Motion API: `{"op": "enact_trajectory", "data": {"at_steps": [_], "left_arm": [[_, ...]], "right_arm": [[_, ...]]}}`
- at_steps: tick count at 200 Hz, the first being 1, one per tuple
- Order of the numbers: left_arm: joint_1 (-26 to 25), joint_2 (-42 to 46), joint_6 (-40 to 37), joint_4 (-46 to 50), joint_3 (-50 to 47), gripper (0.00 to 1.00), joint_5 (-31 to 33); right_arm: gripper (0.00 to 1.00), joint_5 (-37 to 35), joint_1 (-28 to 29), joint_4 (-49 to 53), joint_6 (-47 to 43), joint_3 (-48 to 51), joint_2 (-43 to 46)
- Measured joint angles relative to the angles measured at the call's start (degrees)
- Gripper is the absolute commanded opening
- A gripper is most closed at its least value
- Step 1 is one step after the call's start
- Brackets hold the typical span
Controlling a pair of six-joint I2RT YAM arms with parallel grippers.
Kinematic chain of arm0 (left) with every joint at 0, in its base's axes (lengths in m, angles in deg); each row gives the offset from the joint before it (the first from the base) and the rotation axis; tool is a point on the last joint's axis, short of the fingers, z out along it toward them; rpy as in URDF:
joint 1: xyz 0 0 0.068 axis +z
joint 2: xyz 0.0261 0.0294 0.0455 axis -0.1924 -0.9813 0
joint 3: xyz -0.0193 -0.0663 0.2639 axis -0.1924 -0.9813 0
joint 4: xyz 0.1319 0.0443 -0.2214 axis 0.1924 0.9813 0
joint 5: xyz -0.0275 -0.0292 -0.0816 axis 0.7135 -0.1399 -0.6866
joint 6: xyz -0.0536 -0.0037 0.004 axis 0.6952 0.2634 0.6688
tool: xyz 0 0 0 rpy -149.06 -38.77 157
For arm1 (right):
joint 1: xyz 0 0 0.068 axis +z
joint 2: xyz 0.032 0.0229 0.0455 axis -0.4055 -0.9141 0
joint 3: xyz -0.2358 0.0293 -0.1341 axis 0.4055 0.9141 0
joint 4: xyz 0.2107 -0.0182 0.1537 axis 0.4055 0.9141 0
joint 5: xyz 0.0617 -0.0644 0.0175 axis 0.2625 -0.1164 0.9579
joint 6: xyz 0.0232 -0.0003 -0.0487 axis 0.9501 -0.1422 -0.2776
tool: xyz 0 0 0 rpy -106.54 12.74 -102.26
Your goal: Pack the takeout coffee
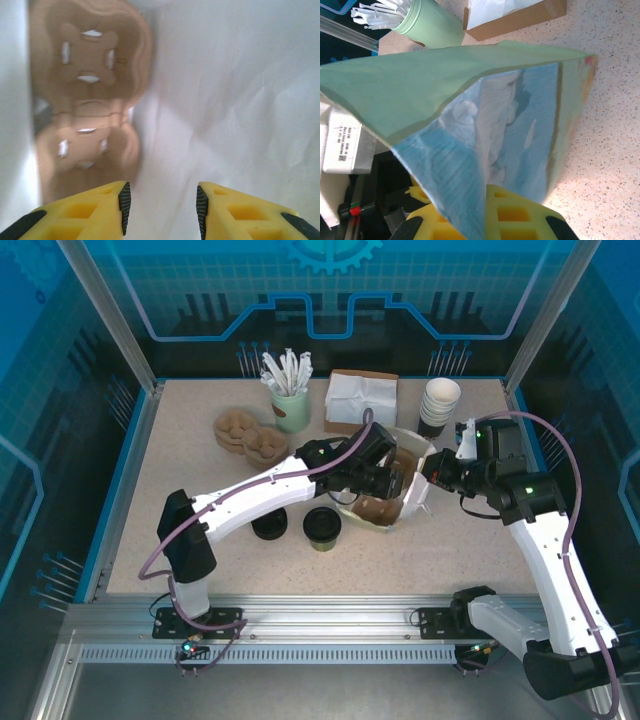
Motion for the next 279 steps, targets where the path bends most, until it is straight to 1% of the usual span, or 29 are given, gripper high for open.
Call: {"op": "enact_trajectory", "data": {"at_steps": [38, 66, 100, 132, 173, 228, 279], "left_arm": [[0.0, 0.28, 1.4, -0.02, 0.0, 0.42, -0.04], [0.0, 2.34, 1.42, -0.04, 0.0, 0.42, -0.33], [0.0, 8.48, 1.4, -1.46, 0.0, 0.43, -0.98], [0.0, 14.78, 0.96, -2.36, 0.0, 0.44, -0.81], [0.17, 20.22, -0.83, -4.48, -1.95, 0.44, 0.74], [0.96, 20.55, -3.26, -4.35, -4.24, 0.47, 2.8], [3.34, 19.1, -3.34, -2.64, -4.22, 0.48, 3.87]], "right_arm": [[0.0, -0.68, -0.02, 0.33, -0.92, 0.0, 0.07], [0.0, -0.81, -0.02, 0.52, -2.38, 0.0, 0.2], [0.0, -0.57, -0.09, 0.72, -5.29, 0.0, 1.44], [0.0, 0.37, -1.4, 0.52, -8.11, 0.09, 4.02], [0.0, 4.0, -3.45, -0.37, -9.9, 1.31, 5.49], [0.0, 9.01, -5.64, -0.79, -10.01, 2.25, 4.44], [0.0, 14.47, -9.38, 1.01, -9.53, 0.52, -0.7]]}}
